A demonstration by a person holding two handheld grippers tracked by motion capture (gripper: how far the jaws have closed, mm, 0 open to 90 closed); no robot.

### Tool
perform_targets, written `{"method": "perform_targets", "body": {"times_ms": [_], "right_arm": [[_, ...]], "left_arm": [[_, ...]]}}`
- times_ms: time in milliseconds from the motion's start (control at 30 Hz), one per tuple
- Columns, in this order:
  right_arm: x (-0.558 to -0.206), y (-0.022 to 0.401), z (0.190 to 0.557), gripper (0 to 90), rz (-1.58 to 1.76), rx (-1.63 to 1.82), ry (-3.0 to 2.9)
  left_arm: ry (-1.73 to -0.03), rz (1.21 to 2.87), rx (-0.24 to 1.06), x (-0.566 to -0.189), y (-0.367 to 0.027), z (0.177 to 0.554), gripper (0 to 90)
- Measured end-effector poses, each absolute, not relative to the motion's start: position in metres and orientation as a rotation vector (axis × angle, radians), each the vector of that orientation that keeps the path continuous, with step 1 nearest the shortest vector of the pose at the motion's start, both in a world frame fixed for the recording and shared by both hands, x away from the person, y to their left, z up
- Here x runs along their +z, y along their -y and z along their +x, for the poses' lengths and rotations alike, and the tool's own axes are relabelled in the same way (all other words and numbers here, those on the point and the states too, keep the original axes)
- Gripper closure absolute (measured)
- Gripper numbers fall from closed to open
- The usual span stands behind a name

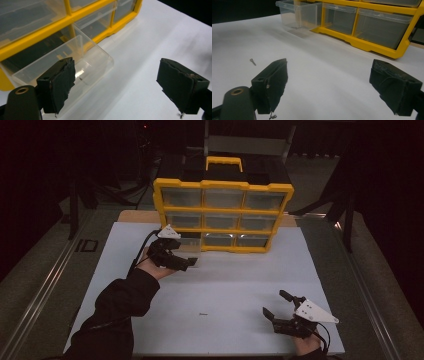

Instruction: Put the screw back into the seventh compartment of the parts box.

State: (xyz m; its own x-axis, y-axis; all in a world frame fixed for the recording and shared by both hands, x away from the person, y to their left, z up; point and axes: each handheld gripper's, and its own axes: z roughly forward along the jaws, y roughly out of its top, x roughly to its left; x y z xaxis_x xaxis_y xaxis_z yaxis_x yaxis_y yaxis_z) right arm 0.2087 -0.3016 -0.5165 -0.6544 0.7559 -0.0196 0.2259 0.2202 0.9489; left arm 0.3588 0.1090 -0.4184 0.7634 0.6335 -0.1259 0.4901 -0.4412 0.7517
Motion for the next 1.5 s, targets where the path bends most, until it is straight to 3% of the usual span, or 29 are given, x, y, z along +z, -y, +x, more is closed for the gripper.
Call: {"method": "perform_targets", "body": {"times_ms": [733,1267,1500], "right_arm": [[-0.516,0.301,0.208,14.9,0.898,1.443,-2.013],[-0.516,0.301,0.208,14.9,0.897,1.444,-2.013],[-0.515,0.301,0.208,14.9,0.897,1.444,-2.013]], "left_arm": [[-0.573,2.201,0.112,-0.445,-0.087,0.3,14.3],[-0.453,2.303,0.023,-0.47,-0.066,0.278,15.3],[-0.409,2.336,-0.013,-0.481,-0.062,0.274,22.1]]}}
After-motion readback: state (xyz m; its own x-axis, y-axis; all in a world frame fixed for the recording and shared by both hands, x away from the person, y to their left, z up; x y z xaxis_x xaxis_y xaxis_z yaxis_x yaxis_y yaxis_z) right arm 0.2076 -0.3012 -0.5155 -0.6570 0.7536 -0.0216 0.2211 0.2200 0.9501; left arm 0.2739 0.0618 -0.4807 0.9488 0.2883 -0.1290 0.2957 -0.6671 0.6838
